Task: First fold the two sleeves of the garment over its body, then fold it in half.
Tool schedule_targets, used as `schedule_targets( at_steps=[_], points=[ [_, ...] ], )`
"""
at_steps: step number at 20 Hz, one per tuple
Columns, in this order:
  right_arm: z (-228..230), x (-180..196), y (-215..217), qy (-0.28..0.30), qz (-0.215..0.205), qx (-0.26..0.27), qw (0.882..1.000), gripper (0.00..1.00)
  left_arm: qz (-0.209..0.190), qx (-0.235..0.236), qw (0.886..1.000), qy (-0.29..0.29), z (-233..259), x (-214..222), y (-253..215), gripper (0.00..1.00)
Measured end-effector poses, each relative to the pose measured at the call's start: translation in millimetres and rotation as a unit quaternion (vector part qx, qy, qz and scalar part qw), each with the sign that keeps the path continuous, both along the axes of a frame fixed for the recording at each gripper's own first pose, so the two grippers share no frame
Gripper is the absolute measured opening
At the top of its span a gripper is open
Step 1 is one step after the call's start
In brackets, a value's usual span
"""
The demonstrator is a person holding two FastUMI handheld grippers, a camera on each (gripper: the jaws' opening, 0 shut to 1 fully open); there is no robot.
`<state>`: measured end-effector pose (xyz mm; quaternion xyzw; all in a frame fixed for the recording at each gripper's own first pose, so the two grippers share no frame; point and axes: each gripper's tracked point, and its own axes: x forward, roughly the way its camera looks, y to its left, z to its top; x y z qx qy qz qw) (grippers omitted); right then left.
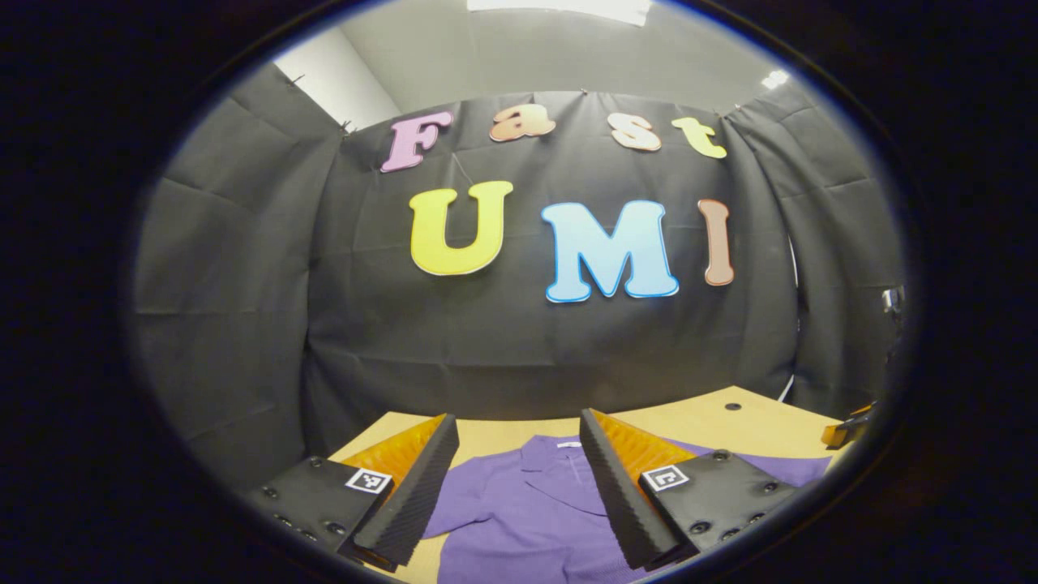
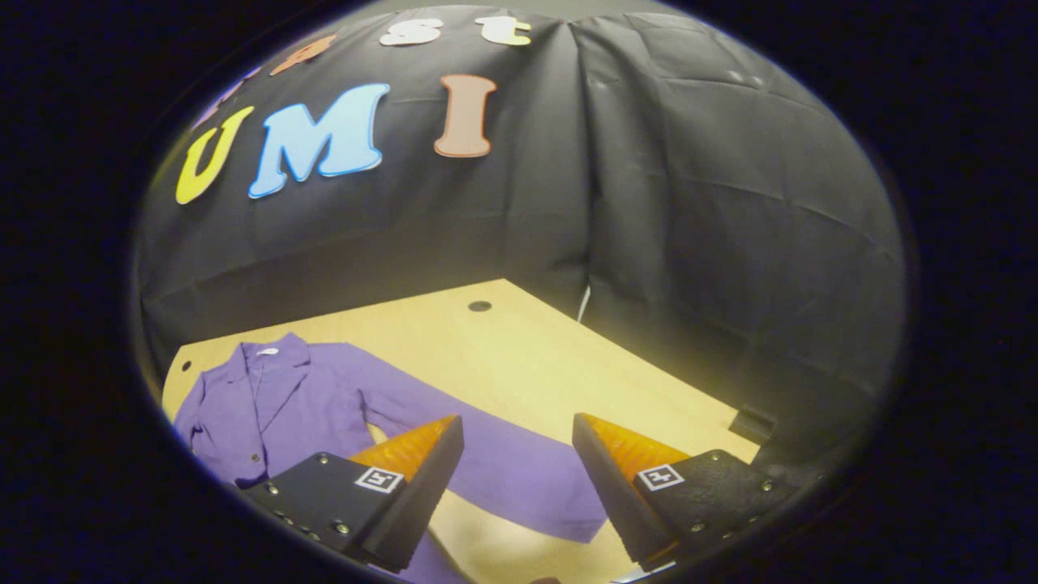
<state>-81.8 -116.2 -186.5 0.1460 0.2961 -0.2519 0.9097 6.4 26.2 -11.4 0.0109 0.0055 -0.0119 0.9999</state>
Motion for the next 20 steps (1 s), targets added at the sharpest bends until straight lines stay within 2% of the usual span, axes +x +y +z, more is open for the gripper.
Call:
schedule_targets(
  at_steps=[6, 12, 17, 20],
  points=[
    [-46, -23, -12, 0.067, -0.040, 0.051, 0.996, 0.90, -0.002, 0.004, 1.000, 0.003, -3, -2, -7, 0.94],
    [-103, -45, -17, 0.149, -0.080, 0.110, 0.979, 0.90, 0.001, 0.010, 1.000, 0.013, -9, -5, -8, 0.94],
    [-126, -58, -24, 0.174, -0.112, 0.133, 0.969, 0.90, 0.008, 0.011, 1.000, 0.018, -13, -9, -6, 0.94],
    [-127, -55, -24, 0.174, -0.110, 0.130, 0.970, 0.92, 0.011, 0.013, 1.000, 0.023, -17, -10, -7, 0.94]
  ],
)
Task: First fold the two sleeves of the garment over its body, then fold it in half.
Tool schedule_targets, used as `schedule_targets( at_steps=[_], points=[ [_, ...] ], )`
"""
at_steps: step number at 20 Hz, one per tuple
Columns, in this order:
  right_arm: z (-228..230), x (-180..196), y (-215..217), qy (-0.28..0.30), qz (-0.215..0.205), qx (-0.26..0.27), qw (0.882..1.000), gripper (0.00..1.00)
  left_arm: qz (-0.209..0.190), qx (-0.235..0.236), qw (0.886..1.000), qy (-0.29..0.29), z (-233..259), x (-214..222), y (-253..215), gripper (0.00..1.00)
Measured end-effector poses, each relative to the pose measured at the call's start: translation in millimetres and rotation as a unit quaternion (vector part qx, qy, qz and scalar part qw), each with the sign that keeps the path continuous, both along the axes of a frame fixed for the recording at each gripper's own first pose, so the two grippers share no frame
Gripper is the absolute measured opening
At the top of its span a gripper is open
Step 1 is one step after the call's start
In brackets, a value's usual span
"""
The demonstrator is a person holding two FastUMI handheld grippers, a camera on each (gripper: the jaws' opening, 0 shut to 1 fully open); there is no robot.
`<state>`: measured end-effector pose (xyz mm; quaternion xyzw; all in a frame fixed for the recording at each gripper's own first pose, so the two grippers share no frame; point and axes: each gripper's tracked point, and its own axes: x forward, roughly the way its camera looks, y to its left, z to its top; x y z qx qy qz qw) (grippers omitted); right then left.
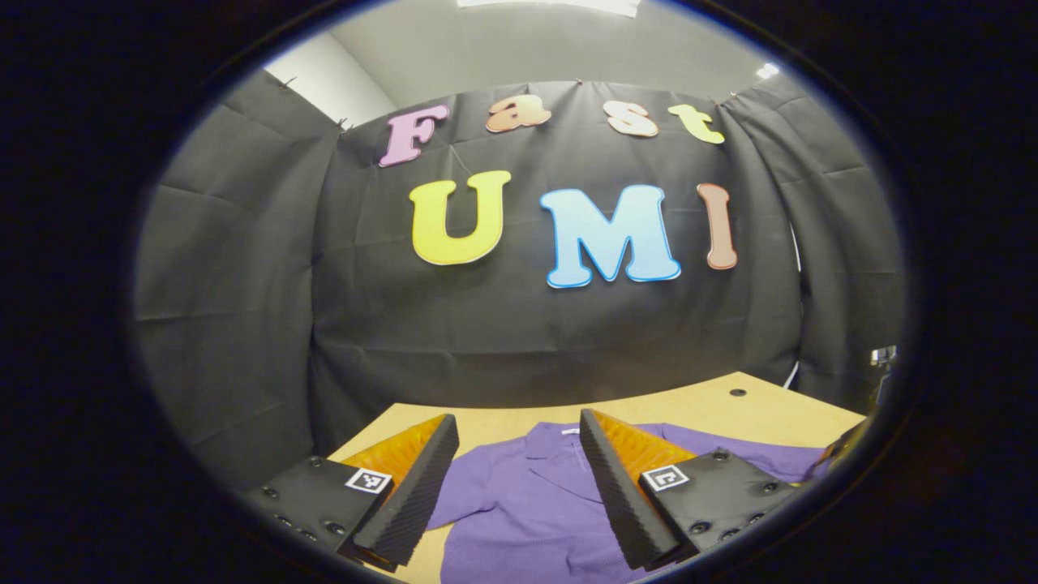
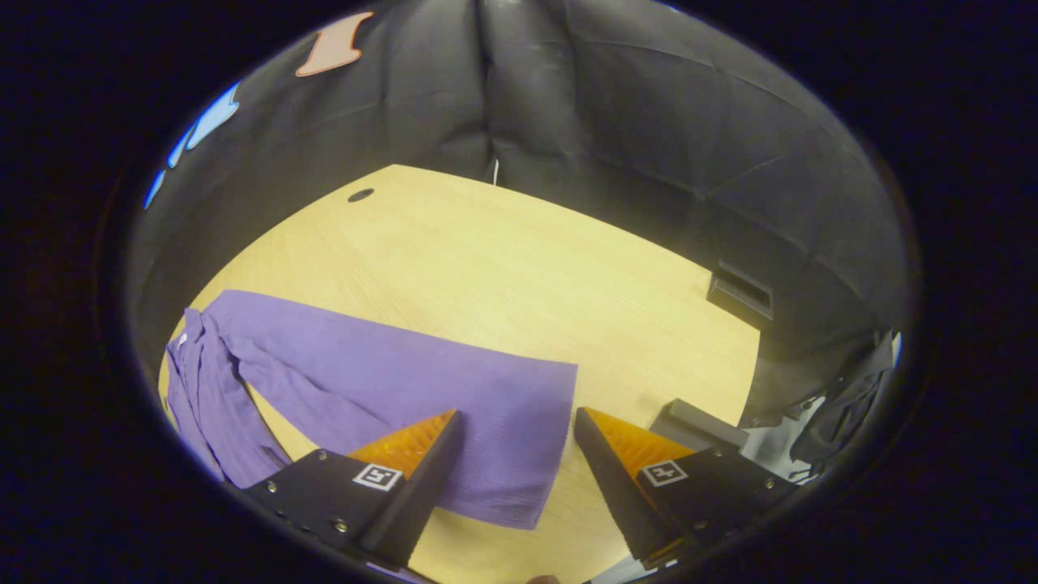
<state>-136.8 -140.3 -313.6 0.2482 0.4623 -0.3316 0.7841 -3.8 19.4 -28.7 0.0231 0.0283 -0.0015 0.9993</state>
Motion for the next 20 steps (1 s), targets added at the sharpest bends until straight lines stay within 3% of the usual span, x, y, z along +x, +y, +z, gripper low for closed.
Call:
schedule_targets(
  at_steps=[4, 8, 9, 11, 13, 15, 16, 18, 20],
  points=[
    [-9, -1, 9, 0.006, 0.021, 0.008, 1.000, 0.96, -0.001, 0.001, 1.000, 0.000, -2, -1, -4, 0.94],
    [-5, 1, 11, 0.000, 0.028, 0.017, 0.999, 0.88, -0.004, 0.003, 1.000, -0.004, -2, -4, -6, 0.94],
    [-3, 3, 11, 0.000, 0.027, 0.018, 0.999, 0.64, -0.004, 0.002, 1.000, -0.005, -1, -5, -6, 0.94],
    [-3, 3, 11, -0.006, 0.037, 0.022, 0.999, 0.63, -0.001, 0.000, 1.000, -0.005, 0, -6, -2, 0.94],
    [-4, 8, 14, -0.008, 0.020, 0.032, 0.999, 0.25, 0.000, -0.002, 1.000, -0.007, -1, -8, 0, 0.94],
    [-2, 7, 16, -0.014, 0.022, 0.038, 0.999, 0.25, 0.004, -0.003, 1.000, -0.008, 0, -10, 4, 0.94],
    [0, 10, 15, -0.018, 0.021, 0.040, 0.999, 0.07, 0.004, -0.004, 1.000, -0.009, 1, -11, 5, 0.94],
    [-1, 10, 16, -0.030, 0.032, 0.047, 0.998, 0.09, 0.006, -0.005, 1.000, -0.010, 1, -12, 7, 0.94],
    [1, 20, 19, -0.062, 0.049, 0.062, 0.995, 0.04, 0.006, -0.007, 1.000, -0.010, 0, -13, 9, 0.94]
  ],
)
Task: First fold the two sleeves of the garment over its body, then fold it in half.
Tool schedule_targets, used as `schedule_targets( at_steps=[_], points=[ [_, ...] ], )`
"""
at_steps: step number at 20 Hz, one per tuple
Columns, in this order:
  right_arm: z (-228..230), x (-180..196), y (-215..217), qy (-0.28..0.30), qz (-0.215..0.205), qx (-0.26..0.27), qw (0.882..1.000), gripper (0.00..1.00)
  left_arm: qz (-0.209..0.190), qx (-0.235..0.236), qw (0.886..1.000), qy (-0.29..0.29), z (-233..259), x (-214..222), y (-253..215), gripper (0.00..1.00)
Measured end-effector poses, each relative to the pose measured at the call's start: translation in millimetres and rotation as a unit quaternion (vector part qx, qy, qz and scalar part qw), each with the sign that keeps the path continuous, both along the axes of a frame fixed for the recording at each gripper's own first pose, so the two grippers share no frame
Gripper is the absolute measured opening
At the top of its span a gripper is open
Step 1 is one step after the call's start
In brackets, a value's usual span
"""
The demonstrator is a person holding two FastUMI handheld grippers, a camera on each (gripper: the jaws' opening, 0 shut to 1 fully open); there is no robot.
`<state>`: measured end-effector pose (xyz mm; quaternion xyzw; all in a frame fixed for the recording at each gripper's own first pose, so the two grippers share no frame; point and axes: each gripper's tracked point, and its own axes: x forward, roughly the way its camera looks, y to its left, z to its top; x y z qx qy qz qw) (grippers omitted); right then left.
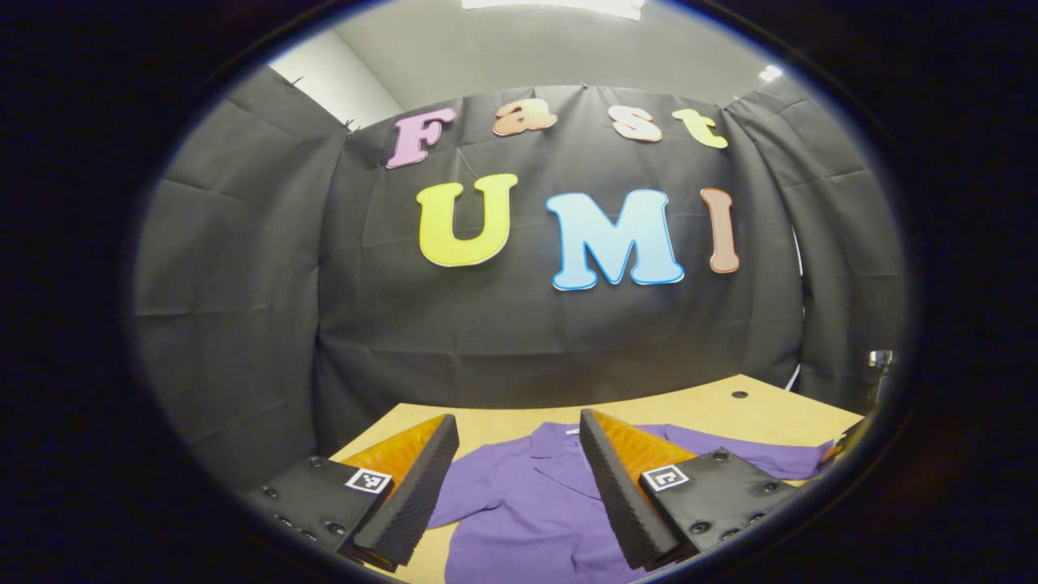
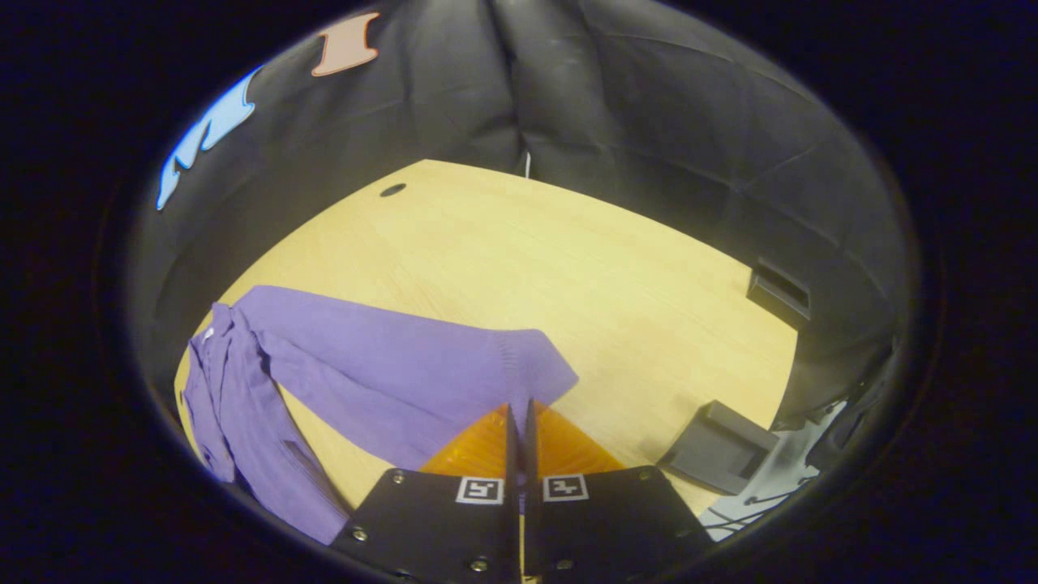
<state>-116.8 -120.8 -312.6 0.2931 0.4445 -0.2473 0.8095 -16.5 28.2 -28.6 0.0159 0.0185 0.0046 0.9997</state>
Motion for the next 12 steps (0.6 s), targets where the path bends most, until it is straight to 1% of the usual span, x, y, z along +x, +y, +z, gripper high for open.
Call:
schedule_targets(
  at_steps=[2, 5, 8, 12],
  points=[
    [6, 3, -4, -0.017, 0.002, 0.007, 1.000, 0.04, 0.000, -0.001, 1.000, 0.000, 1, -1, 2, 0.94],
    [28, 19, -10, -0.056, -0.004, 0.007, 0.998, 0.04, 0.001, 0.000, 1.000, -0.001, 2, -2, 4, 0.94],
    [64, 44, -2, -0.096, 0.001, 0.007, 0.995, 0.04, -0.001, 0.000, 1.000, -0.001, 0, -4, 6, 0.94],
    [112, 93, 16, -0.154, 0.019, 0.015, 0.988, 0.03, -0.002, -0.004, 1.000, 0.003, -2, -6, 13, 0.94]
  ],
)
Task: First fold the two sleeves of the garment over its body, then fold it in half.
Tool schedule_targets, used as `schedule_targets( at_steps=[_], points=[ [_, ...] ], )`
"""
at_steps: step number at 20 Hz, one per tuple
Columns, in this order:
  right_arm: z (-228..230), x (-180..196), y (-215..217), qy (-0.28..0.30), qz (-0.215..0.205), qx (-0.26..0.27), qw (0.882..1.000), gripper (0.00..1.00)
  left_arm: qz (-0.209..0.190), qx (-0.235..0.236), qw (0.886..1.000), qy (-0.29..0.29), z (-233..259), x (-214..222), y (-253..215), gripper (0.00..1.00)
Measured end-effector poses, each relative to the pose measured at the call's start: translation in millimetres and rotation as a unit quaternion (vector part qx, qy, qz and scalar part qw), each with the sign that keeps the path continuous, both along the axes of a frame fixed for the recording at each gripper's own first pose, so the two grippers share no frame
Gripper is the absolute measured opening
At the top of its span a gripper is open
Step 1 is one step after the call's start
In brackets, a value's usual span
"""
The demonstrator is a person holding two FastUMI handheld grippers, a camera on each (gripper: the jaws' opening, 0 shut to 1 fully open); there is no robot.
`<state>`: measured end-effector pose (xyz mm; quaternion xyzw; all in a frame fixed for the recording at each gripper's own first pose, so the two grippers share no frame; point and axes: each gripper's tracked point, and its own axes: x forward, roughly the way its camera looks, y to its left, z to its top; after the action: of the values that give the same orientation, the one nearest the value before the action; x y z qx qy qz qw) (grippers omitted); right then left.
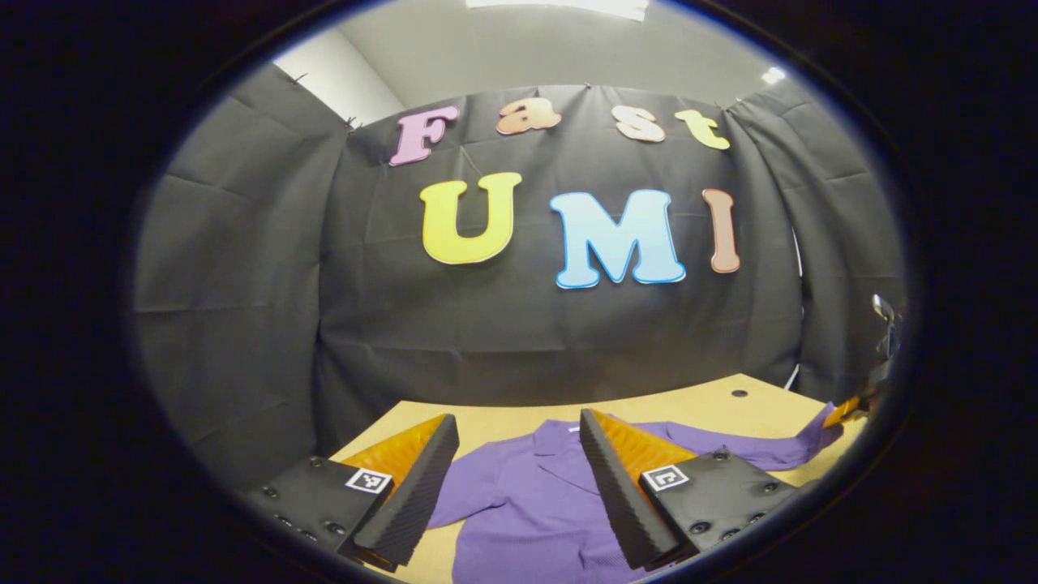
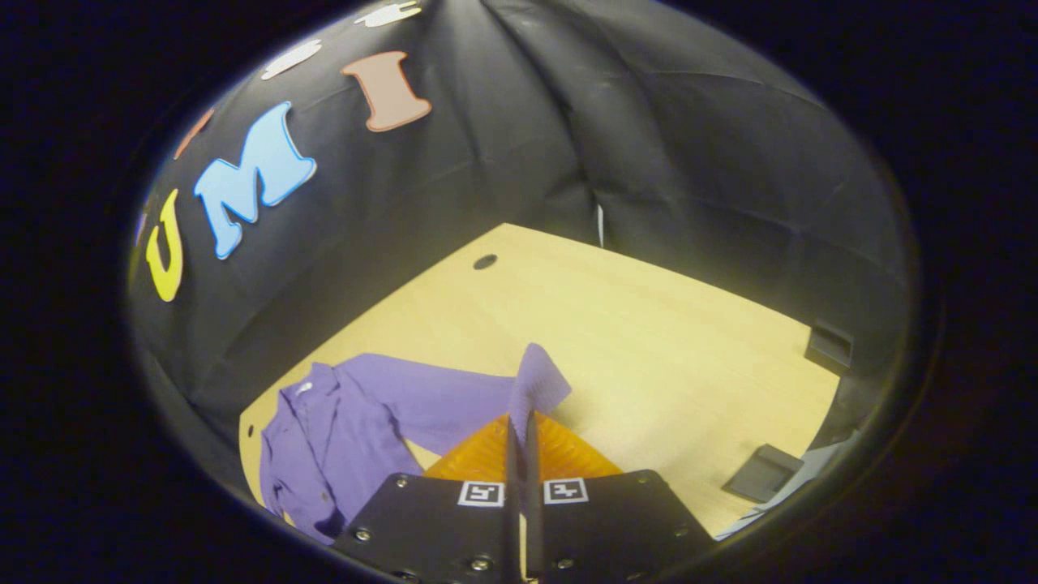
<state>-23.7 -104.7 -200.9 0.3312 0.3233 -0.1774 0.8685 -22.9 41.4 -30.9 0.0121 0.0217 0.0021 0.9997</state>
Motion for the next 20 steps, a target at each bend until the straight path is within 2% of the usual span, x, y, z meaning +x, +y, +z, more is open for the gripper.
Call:
schedule_targets(
  at_steps=[5, 11, 16, 20],
  points=[
    [49, 58, 31, -0.057, 0.036, -0.006, 0.998, 0.03, 0.006, -0.001, 1.000, 0.001, -4, -1, 14, 0.94],
    [84, 103, 81, -0.093, 0.096, -0.030, 0.991, 0.03, 0.021, -0.009, 1.000, 0.009, -12, -3, 39, 0.94],
    [105, 136, 142, -0.114, 0.153, -0.039, 0.981, 0.03, 0.019, -0.015, 1.000, 0.016, -20, -3, 56, 0.94],
    [118, 161, 205, -0.135, 0.210, -0.046, 0.967, 0.03, 0.016, -0.019, 0.999, 0.021, -28, -6, 69, 0.94]
  ],
)
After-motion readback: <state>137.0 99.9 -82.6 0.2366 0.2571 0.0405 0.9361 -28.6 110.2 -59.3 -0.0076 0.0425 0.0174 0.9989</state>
